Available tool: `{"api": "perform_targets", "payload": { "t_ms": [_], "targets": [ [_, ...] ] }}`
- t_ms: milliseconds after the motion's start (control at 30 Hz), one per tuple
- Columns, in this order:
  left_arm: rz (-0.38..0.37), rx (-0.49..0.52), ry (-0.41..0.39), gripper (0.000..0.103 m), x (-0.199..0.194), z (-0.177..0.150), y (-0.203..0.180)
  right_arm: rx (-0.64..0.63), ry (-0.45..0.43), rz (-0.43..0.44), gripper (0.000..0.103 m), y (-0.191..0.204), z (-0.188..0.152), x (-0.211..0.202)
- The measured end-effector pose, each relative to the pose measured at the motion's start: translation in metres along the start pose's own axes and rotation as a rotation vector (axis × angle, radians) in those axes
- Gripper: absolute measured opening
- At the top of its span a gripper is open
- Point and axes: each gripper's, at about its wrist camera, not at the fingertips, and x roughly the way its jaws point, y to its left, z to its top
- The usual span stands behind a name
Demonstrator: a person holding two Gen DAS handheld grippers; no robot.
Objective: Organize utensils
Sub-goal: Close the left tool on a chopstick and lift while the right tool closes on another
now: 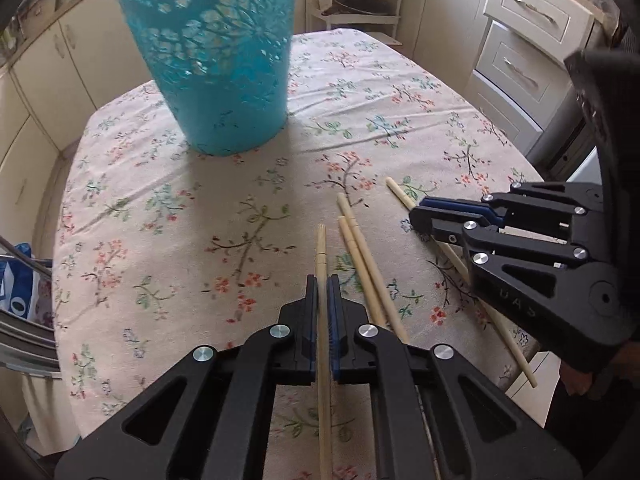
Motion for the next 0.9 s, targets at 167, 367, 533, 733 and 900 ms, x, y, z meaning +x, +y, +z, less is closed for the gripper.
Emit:
{"api": "perform_targets", "payload": {
  "t_ms": [167,367,533,733,900],
  "targets": [
    [0.051,0.035,-0.065,0.004,-0.029,0.006,0.001,0.005,-0.003,0.004,0.008,0.000,0.000,0.000],
    [0.086,0.092,-0.122,0.004,-0.055,0.014,-0.011,0.006,-0.008,0.004,0.008,0.000,-0.001,0.000],
    [0.107,0.131,-0.162,0.005,-0.071,0.018,-0.024,0.006,-0.010,0.006,0.008,-0.001,-0.002,0.000],
    [0.126,0.162,-0.194,0.005,-0.085,0.024,-0.032,0.007,-0.011,0.010,0.008,-0.001,-0.003,-0.002],
    [0.117,0.164,-0.217,0.005,-0.095,0.031,-0.032,0.006,-0.011,0.009,0.008,-0.001,-0.003,-0.001]
  ]
}}
